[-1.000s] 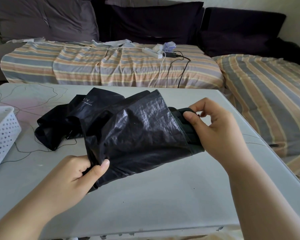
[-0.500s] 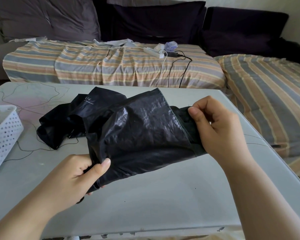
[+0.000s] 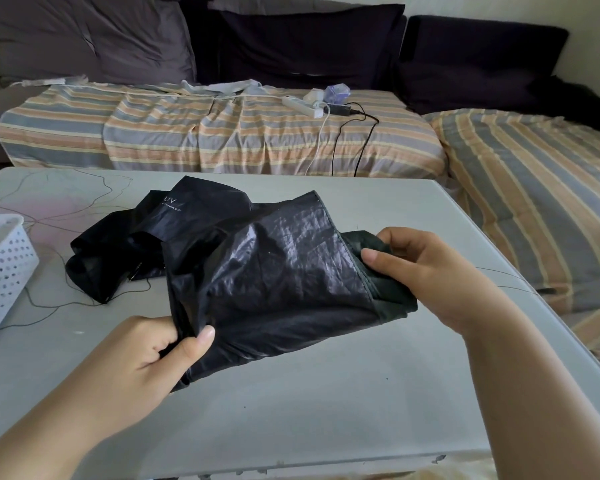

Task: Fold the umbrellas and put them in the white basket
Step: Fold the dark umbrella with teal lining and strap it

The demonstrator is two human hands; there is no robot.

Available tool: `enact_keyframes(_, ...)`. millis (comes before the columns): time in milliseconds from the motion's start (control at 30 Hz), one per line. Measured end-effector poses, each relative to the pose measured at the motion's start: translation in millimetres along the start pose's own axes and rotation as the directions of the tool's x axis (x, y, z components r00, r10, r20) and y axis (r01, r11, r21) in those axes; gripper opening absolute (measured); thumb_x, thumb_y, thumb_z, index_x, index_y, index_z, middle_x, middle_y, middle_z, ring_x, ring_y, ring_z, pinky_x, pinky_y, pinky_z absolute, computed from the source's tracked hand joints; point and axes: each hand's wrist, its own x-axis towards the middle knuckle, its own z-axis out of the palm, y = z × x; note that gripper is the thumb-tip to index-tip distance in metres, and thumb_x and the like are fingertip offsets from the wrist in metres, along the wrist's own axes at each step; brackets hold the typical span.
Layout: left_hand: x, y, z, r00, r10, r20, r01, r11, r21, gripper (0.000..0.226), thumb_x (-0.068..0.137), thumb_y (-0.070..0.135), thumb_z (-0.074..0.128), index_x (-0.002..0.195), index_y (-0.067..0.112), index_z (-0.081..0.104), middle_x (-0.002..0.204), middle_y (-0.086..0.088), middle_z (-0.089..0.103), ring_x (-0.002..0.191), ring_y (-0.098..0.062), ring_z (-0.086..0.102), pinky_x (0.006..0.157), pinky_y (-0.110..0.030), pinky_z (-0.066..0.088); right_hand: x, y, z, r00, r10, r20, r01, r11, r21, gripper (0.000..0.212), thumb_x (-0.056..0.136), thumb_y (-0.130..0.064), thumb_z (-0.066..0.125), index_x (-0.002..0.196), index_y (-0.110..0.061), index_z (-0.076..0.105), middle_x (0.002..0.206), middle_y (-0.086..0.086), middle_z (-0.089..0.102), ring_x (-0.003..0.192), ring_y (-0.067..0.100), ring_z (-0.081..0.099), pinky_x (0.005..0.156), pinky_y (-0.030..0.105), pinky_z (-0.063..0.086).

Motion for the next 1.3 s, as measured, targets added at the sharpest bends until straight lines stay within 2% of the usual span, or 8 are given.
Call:
enact_keyframes(100, -0.3, 0.2, 0.8, 1.0, 0.029, -0.012, -0.029, 1.0, 0.0, 0.057, 0.06, 0.07, 0.041, 0.05, 0.016, 0.028, 0.041, 0.002, 0.027, 0.039, -0.007, 0.023, 0.046, -0.037, 0.019, -0.2, -2.4, 0.4, 1.0, 0.01, 0.007, -0.011, 0.998, 0.056, 0.019, 0.088, -0.019, 0.064, 0.069, -0.014, 0.061, 0.065, -0.002, 0.066, 0.058, 0.009, 0.059, 0.05, 0.017, 0.044)
enact_keyframes(200, 0.1, -1.6, 1.2, 0.997, 0.076, 0.006, -0.076, 0.996, 0.039, 0.058, 0.06, 0.075, 0.042, 0.049, 0.019, 0.028, 0.039, 0.0, 0.025, 0.037, -0.006, 0.022, 0.039, -0.023, 0.016, 2.2, 1.0, 2.5, 0.999, 0.014, -0.045, -0.013, 1.0, 0.02, 0.015, 0.087, -0.021, 0.066, 0.073, -0.016, 0.068, 0.082, 0.014, 0.069, 0.071, 0.021, 0.063, 0.066, 0.032, 0.055)
enact_keyframes(333, 1.6, -7.9, 2.0, 0.991, 0.133, 0.011, -0.133, 0.986, 0.1, 0.064, 0.062, 0.081, 0.039, 0.052, 0.019, 0.031, 0.039, 0.002, 0.024, 0.037, -0.007, 0.021, 0.041, -0.019, 0.015, 3.6, 3.9, 2.9, 0.996, 0.022, -0.081, -0.027, 0.998, -0.061, 0.008, 0.086, -0.022, 0.068, 0.08, -0.02, 0.073, 0.095, -0.001, 0.073, 0.081, 0.038, 0.065, 0.086, 0.049, 0.055)
enact_keyframes(500, 1.9, -10.8, 3.4, 0.986, 0.168, 0.009, -0.167, 0.977, 0.132, 0.052, 0.067, 0.07, 0.037, 0.052, 0.02, 0.033, 0.039, 0.004, 0.022, 0.038, -0.009, 0.02, 0.041, -0.02, 0.015, 7.5, 10.1, 3.0, 0.998, 0.039, -0.05, -0.049, 0.976, -0.213, 0.007, 0.085, -0.028, 0.068, 0.081, -0.025, 0.072, 0.087, -0.009, 0.073, 0.087, 0.009, 0.066, 0.09, 0.035, 0.051)
enact_keyframes(667, 1.8, -13.3, 3.6, 0.98, 0.195, 0.035, -0.198, 0.965, 0.172, 0.048, 0.07, 0.068, 0.037, 0.051, 0.024, 0.034, 0.04, 0.004, 0.021, 0.038, -0.011, 0.02, 0.042, -0.021, 0.015, 6.4, 12.3, 2.5, 0.975, 0.214, 0.058, -0.191, 0.945, -0.267, 0.018, 0.087, -0.038, 0.062, 0.084, -0.024, 0.073, 0.088, -0.004, 0.074, 0.09, 0.018, 0.069, 0.086, 0.034, 0.053)
enact_keyframes(867, 1.2, -11.6, 1.2, 0.984, 0.177, 0.026, -0.179, 0.974, 0.141, 0.062, 0.063, 0.084, 0.039, 0.05, 0.024, 0.032, 0.04, 0.004, 0.021, 0.038, -0.01, 0.02, 0.041, -0.018, 0.014, 3.5, 8.1, -1.3, 0.977, 0.195, 0.089, -0.182, 0.974, -0.136, 0.026, 0.089, -0.036, 0.062, 0.082, -0.012, 0.071, 0.08, 0.003, 0.072, 0.073, 0.013, 0.064, 0.074, 0.029, 0.048)
enact_keyframes(1033, 1.7, -12.5, 0.7, 0.985, 0.17, 0.017, -0.17, 0.975, 0.141, 0.055, 0.067, 0.074, 0.038, 0.049, 0.023, 0.031, 0.04, 0.004, 0.021, 0.038, -0.009, 0.02, 0.041, -0.019, 0.015, 2.4, 10.0, -6.8, 0.953, 0.27, 0.136, -0.24, 0.949, -0.203, 0.038, 0.087, -0.046, 0.059, 0.089, -0.01, 0.071, 0.086, 0.006, 0.073, 0.075, 0.011, 0.061, 0.077, 0.027, 0.044)
enact_keyframes(1300, 1.7, -14.3, 0.1, 0.982, 0.188, 0.01, -0.187, 0.969, 0.159, 0.065, 0.065, 0.088, 0.032, 0.049, 0.025, 0.032, 0.04, 0.003, 0.022, 0.037, -0.008, 0.02, 0.04, -0.018, 0.015, 6.0, 14.7, -5.2, 0.954, 0.274, 0.123, -0.258, 0.957, -0.132, 0.025, 0.088, -0.033, 0.063, 0.094, -0.01, 0.069, 0.086, 0.0, 0.072, 0.076, 0.012, 0.064, 0.074, 0.025, 0.048)
